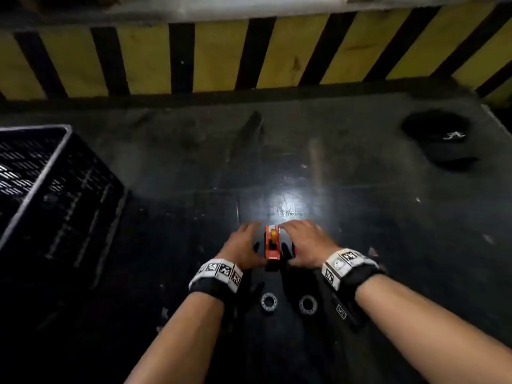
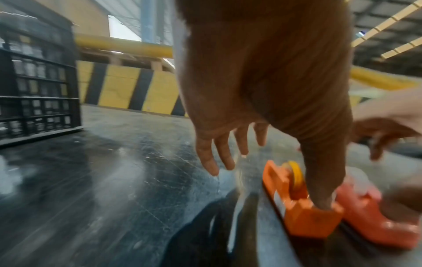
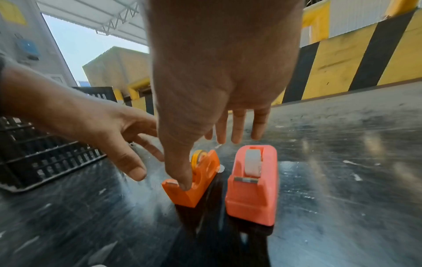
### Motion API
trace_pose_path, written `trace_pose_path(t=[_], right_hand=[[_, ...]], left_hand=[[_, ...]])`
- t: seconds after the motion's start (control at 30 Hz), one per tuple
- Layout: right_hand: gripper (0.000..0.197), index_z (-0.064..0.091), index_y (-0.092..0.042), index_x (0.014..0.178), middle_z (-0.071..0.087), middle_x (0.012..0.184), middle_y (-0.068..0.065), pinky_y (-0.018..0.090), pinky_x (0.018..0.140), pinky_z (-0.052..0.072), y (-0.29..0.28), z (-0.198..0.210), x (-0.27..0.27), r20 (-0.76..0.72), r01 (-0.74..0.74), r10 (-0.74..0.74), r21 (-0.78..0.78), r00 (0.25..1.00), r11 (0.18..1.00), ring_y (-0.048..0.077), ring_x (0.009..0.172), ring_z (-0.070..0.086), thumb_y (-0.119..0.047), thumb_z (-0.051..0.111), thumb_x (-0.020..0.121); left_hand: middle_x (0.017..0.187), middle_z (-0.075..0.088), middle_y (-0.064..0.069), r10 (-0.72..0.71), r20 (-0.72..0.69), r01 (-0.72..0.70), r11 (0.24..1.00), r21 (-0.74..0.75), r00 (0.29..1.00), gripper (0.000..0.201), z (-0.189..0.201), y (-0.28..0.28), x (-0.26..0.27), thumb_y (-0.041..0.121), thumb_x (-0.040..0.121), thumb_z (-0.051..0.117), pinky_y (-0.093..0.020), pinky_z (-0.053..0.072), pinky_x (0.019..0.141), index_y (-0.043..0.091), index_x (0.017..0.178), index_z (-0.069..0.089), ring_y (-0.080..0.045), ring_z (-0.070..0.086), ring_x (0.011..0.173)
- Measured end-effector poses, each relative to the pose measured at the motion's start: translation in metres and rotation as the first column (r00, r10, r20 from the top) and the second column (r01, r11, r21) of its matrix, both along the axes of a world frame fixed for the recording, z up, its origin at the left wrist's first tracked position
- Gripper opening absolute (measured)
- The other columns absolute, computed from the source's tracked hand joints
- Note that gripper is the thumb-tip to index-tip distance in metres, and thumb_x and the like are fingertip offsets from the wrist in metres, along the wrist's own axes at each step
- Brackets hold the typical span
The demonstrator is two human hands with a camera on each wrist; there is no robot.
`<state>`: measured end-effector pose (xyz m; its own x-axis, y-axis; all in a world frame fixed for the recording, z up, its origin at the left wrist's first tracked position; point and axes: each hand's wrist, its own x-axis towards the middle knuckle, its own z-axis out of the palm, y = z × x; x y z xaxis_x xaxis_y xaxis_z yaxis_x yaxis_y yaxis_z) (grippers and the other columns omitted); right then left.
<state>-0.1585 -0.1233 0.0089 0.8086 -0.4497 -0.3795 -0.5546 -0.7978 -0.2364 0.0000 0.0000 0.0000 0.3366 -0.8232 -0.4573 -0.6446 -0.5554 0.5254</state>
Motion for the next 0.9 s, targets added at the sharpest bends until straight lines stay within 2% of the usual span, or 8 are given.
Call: trace_pose_path(t=[0.13,0.2,0.3,0.43,0.53,0.67,0.77,0.9], right_hand=[[0.089,0.041,-0.023,0.142,0.052,0.141,-0.001,0.047,0.104,0.039,0.001,-0.018,0.021,0.009,-0.036,0.038,-0.136,0.999,0.99,0.028,0.126,0.048,-0.058,0.075,0.067],[0.09,0.04,-0.021,0.143,0.053,0.139,-0.001,0.046,0.1,0.038,0.006,-0.03,0.026,-0.008,-0.042,0.041,-0.163,0.999,0.986,0.027,0.123,0.049,-0.058,0.074,0.068],[0.098,0.034,-0.017,0.15,0.05,0.144,0.001,0.047,0.102,0.037,0.006,-0.039,0.029,0.024,-0.01,0.014,-0.162,1.0,0.987,0.027,0.125,0.046,-0.057,0.073,0.07],[0.107,0.027,-0.015,0.155,0.049,0.148,0.002,0.047,0.105,0.038,0.005,-0.039,0.027,0.119,0.039,-0.029,-0.079,0.992,0.996,0.027,0.127,0.048,-0.056,0.074,0.068],[0.101,0.032,-0.017,0.152,0.051,0.147,0.002,0.044,0.103,0.043,0.006,-0.036,0.023,0.238,0.07,-0.068,0.001,0.969,0.998,0.026,0.127,0.05,-0.048,0.078,0.067],[0.103,0.034,-0.017,0.148,0.045,0.148,0.002,0.035,0.109,0.044,0.012,-0.032,0.017,0.348,0.057,-0.132,0.217,0.928,0.975,0.022,0.134,0.046,-0.035,0.087,0.062],[0.104,0.032,-0.014,0.15,0.039,0.151,0.003,0.028,0.112,0.037,0.012,-0.024,0.014,0.352,0.067,-0.167,0.281,0.921,0.957,0.019,0.138,0.04,-0.025,0.087,0.062],[0.105,0.028,-0.016,0.152,0.037,0.154,0.005,0.04,0.109,0.045,0.012,-0.016,0.012,0.331,0.098,-0.221,0.349,0.918,0.932,0.023,0.138,0.043,-0.018,0.086,0.064]], left_hand=[[0.165,0.033,-0.009,-0.107,0.095,0.101,0.993,0.06,0.99,0.122,-0.024,-0.015,0.01,0.045,0.06,0.087,-0.061,0.039,0.116,0.02,0.16,0.021,-0.041,0.045,0.143],[0.164,0.036,-0.004,-0.142,0.121,0.135,0.989,0.064,0.982,0.121,-0.04,-0.017,0.011,0.049,0.056,0.083,-0.061,0.042,0.112,0.024,0.157,0.023,-0.04,0.047,0.14],[0.159,0.045,0.001,-0.147,0.11,0.146,0.989,0.014,0.983,0.114,-0.045,-0.017,0.013,0.05,0.052,0.077,-0.059,0.046,0.109,0.029,0.153,0.029,-0.037,0.05,0.136],[0.15,0.055,0.0,-0.106,0.054,0.111,0.991,-0.081,0.993,0.111,-0.051,-0.013,0.018,0.052,0.058,0.081,-0.059,0.049,0.107,0.035,0.152,0.024,-0.032,0.056,0.132],[0.13,0.066,0.0,-0.066,-0.005,0.065,0.991,-0.119,0.998,0.106,-0.042,-0.005,0.023,0.048,0.056,0.081,-0.049,0.055,0.101,0.037,0.148,0.028,-0.025,0.063,0.119],[0.121,0.065,-0.002,-0.056,-0.023,0.053,0.991,-0.122,0.998,0.101,-0.027,0.01,0.031,0.038,0.056,0.086,-0.041,0.054,0.098,0.031,0.142,0.033,-0.021,0.058,0.11],[0.128,0.061,-0.003,-0.001,0.007,0.002,0.993,-0.115,1.0,0.101,-0.021,0.023,0.039,0.04,0.053,0.084,-0.046,0.053,0.101,0.029,0.141,0.035,-0.024,0.056,0.116],[0.149,0.043,-0.002,0.015,0.191,-0.019,1.0,0.016,0.982,0.105,-0.02,0.037,0.043,0.045,0.056,0.087,-0.055,0.047,0.104,0.028,0.146,0.036,-0.033,0.047,0.13]])
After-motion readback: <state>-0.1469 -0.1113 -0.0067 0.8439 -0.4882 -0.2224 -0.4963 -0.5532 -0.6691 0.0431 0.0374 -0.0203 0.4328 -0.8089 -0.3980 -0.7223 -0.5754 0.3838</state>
